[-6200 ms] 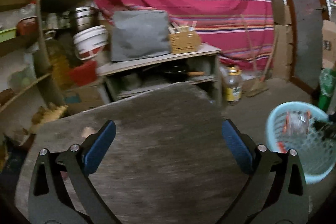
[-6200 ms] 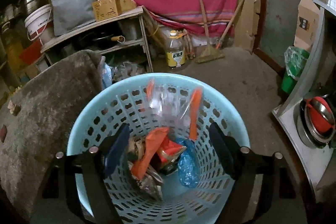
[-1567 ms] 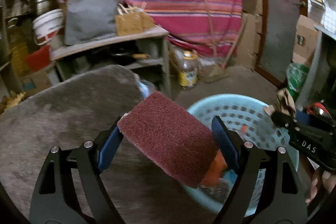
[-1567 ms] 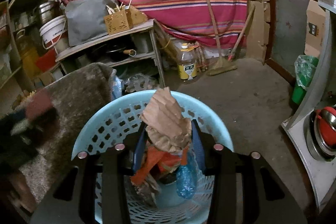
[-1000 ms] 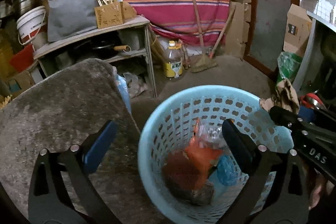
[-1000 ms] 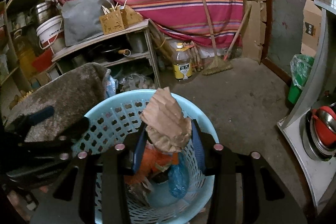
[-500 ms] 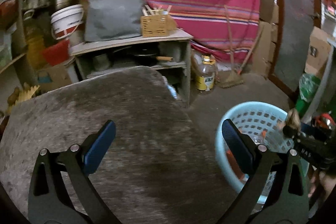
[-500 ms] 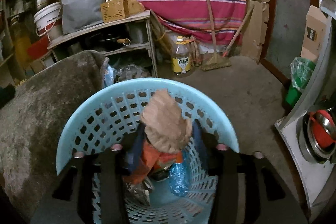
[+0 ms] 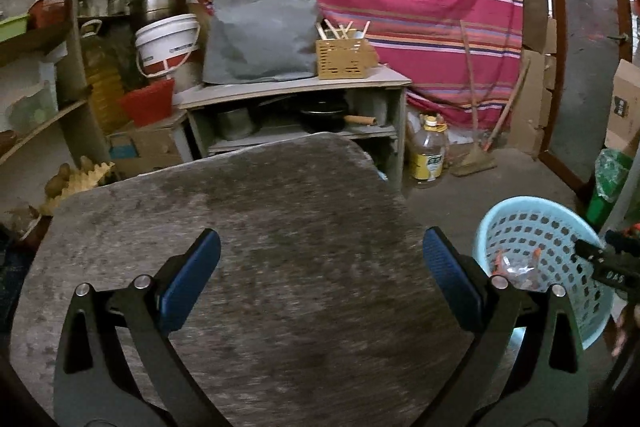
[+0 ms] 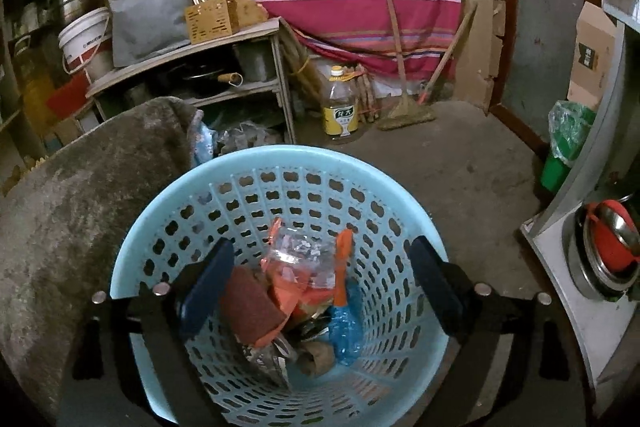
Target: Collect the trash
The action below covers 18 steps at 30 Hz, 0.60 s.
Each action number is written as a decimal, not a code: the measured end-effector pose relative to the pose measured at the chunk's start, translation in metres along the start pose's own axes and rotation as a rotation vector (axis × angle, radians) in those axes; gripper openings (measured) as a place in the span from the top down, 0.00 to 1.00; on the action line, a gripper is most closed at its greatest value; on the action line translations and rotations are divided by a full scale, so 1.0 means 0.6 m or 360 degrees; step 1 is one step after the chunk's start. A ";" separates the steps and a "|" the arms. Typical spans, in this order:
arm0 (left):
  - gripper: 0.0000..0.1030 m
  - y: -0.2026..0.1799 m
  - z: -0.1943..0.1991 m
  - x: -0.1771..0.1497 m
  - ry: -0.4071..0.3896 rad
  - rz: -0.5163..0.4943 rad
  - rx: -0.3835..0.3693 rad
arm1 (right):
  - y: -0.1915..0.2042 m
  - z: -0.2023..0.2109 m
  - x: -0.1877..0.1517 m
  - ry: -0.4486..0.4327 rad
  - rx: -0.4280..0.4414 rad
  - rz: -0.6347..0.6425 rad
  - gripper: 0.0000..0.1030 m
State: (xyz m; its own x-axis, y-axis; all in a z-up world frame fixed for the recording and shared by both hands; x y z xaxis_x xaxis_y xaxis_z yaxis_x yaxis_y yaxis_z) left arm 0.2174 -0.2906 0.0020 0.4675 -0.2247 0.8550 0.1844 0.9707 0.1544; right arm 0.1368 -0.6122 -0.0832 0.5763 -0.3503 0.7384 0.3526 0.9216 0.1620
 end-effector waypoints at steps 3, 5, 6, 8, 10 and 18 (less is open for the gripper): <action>0.05 0.030 0.000 0.003 -0.0024 -0.0002 0.0085 | 0.003 0.003 0.001 0.0014 -0.0001 0.0020 0.14; 0.05 0.051 -0.004 0.004 -0.0019 0.0032 0.0104 | 0.011 0.017 0.008 -0.0008 -0.0003 0.0027 0.14; 0.05 0.065 -0.007 0.003 -0.0014 0.0065 0.0100 | 0.012 0.024 0.011 -0.0019 0.0000 0.0025 0.14; 0.05 0.087 -0.010 -0.001 -0.0010 0.0109 0.0104 | 0.027 0.045 0.018 -0.0051 0.0011 0.0007 0.07; 0.05 0.115 -0.017 -0.009 -0.0007 0.0138 0.0139 | 0.057 0.065 0.024 -0.0093 0.0034 0.0018 0.06; 0.05 0.229 -0.039 -0.045 0.0027 0.0175 0.0301 | 0.199 0.067 0.021 -0.0134 0.0089 0.0182 0.06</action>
State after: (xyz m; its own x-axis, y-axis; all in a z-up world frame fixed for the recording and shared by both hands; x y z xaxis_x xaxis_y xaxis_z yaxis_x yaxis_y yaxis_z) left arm 0.2504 -0.1531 -0.0114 0.4908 -0.1162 0.8635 -0.0334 0.9878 0.1519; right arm 0.1567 -0.4997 -0.0283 0.5458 -0.2294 0.8059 0.2453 0.9634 0.1081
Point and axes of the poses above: each gripper's, at about its wrist camera, not at the fingertips, and z roughly against the way its jaws point, y to its left, x to its top, the point moved 7 cm from there along -z, roughly the way its jaws point, and after that the axes turned 7 degrees about x, right-handed, at the moved point
